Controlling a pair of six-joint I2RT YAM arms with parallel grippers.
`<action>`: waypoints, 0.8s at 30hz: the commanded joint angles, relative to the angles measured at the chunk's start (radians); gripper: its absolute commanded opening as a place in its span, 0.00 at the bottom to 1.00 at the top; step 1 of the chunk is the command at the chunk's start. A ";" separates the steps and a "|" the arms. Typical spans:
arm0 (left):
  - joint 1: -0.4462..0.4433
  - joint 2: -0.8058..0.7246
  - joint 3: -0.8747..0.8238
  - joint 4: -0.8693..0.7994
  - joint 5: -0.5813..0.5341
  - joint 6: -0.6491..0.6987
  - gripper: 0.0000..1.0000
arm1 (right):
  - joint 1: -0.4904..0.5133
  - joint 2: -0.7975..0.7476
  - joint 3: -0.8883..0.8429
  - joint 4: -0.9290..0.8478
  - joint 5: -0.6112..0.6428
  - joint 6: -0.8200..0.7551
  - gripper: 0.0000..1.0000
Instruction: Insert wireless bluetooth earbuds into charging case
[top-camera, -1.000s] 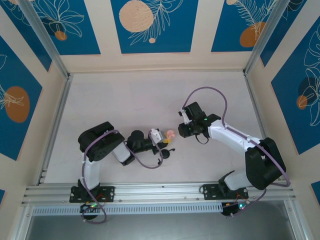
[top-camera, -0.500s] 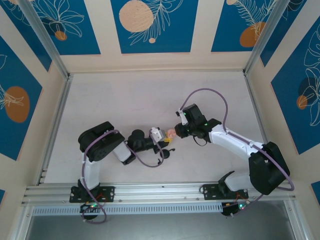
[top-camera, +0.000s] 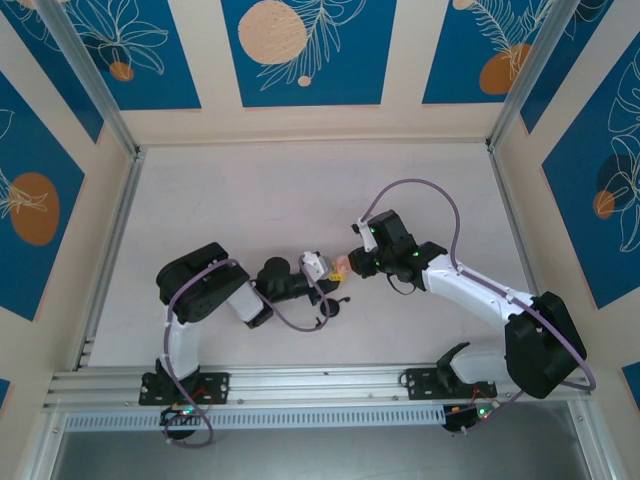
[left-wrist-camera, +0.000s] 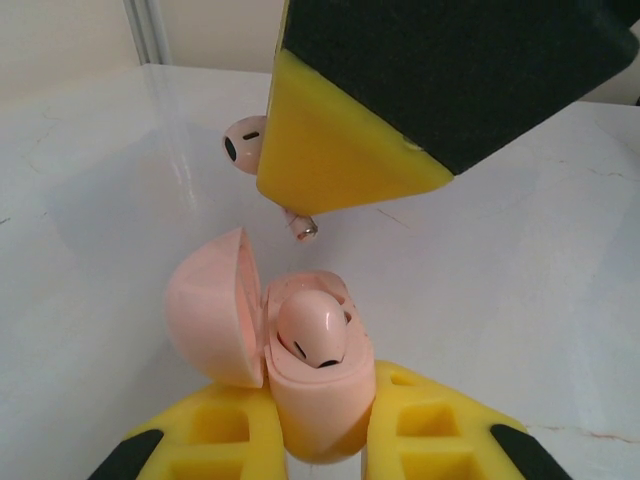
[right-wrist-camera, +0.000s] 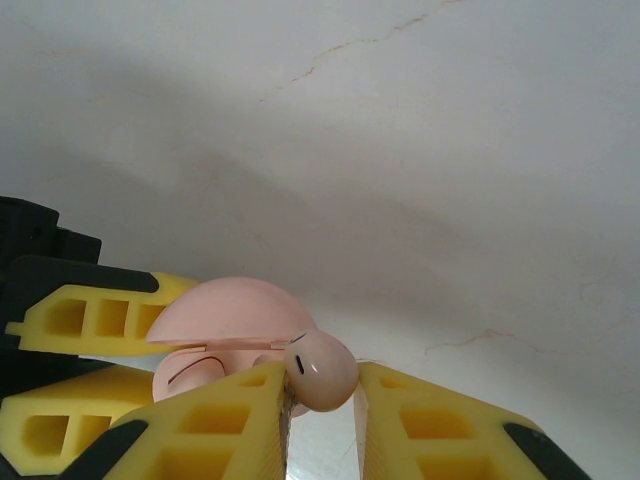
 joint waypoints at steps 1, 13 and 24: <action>-0.014 -0.009 0.021 0.038 0.006 -0.020 0.09 | 0.008 -0.006 -0.002 0.006 -0.025 -0.014 0.24; -0.013 -0.023 0.031 0.037 -0.006 -0.026 0.09 | 0.017 -0.004 -0.006 0.011 -0.023 -0.016 0.23; -0.012 -0.046 0.040 0.037 -0.016 -0.034 0.10 | 0.029 0.003 -0.014 0.014 -0.005 -0.022 0.23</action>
